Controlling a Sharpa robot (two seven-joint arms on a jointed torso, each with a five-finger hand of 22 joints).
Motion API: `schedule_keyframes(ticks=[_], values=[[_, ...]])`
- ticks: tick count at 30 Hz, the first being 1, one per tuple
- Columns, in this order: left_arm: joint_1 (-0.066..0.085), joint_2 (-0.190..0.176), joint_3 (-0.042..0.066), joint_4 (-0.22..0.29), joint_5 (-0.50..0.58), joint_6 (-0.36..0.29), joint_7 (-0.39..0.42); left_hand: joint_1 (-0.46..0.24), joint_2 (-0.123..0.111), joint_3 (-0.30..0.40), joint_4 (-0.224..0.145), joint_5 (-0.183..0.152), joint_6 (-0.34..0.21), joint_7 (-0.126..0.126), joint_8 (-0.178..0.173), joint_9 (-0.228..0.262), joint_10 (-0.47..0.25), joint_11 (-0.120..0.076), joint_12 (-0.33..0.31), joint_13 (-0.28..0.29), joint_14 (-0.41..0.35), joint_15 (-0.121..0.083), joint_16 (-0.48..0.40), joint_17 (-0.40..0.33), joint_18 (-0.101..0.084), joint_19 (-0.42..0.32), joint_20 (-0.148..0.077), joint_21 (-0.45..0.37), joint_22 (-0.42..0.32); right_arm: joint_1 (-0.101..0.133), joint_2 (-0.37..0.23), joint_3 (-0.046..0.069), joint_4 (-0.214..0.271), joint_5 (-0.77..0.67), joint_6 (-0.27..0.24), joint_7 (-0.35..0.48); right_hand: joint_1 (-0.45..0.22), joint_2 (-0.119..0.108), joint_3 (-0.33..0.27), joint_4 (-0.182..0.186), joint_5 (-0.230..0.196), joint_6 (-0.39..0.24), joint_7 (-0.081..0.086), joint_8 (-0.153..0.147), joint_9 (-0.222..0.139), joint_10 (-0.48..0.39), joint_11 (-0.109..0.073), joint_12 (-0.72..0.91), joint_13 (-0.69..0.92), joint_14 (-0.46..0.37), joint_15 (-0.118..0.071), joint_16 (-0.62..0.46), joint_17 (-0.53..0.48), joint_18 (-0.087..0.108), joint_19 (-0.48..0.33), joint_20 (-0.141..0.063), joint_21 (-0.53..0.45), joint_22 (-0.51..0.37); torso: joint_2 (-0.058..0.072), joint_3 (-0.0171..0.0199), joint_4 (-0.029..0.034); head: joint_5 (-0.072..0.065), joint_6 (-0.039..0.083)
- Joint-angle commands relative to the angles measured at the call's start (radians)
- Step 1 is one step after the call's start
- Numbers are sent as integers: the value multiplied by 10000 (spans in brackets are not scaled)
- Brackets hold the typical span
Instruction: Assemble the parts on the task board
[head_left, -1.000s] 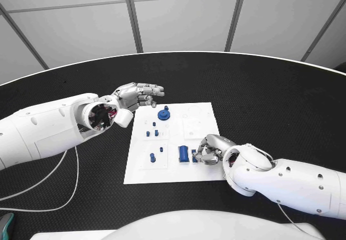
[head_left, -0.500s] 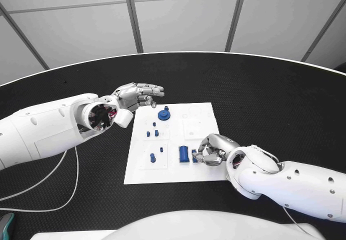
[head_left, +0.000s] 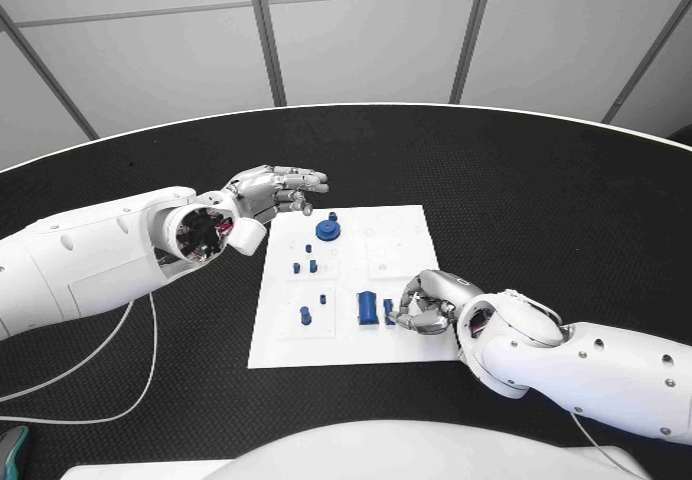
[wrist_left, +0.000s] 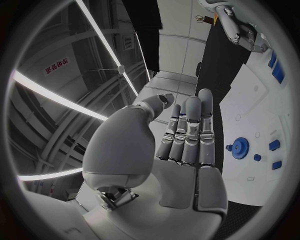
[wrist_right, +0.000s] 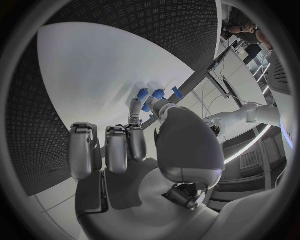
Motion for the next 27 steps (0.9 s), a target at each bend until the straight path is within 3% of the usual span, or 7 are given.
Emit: schedule_keyframes(ticks=[1,17,20,27], values=[[0,0,0,-1,0,-3,-1,11,107,-6,59,38,-65,-33,22,-12,-56,13,57,-12,-82,9,25,-12,157,-30,62,-29,-8,0,22,-1,-44,0,63,0,170,-19,23,-111,-113,-30,-48,45,-4,593,-100,22,1983,952,-74,1,2283,-151,985,-77,0,2534,5,-8,10,5,-18],[0,20,0,-12,0,4,-7,11,107,-6,59,38,-65,-33,22,-12,-56,13,57,-12,-82,9,25,-12,157,-30,62,-29,-8,-4,424,-3,-601,0,123,-75,545,-45,73,-325,-513,-27,-66,50,-38,602,-115,38,2000,954,-85,4,2293,-153,987,-88,11,2537,6,1,5,28,-63],[0,14,0,-14,0,3,-9,11,107,-6,59,38,-65,-33,22,-12,-56,13,57,-12,-82,9,25,-12,157,-30,62,-29,-8,-5,370,-3,-543,0,24,-68,551,-44,74,-328,-518,-26,-66,51,-39,605,-116,46,2005,954,-85,5,2294,-155,989,-88,20,2539,-4,4,-10,50,-88],[-2,38,0,-65,0,14,9,16,107,-6,71,38,-77,-30,26,-14,-75,17,72,-16,-89,12,29,-17,157,-27,65,-40,-17,-3,-44,2,-46,0,-366,151,468,-35,39,-251,-517,-16,-44,51,-50,599,-102,29,1996,951,-81,-3,2278,-152,987,-88,7,2536,-32,-7,-38,54,-24]])
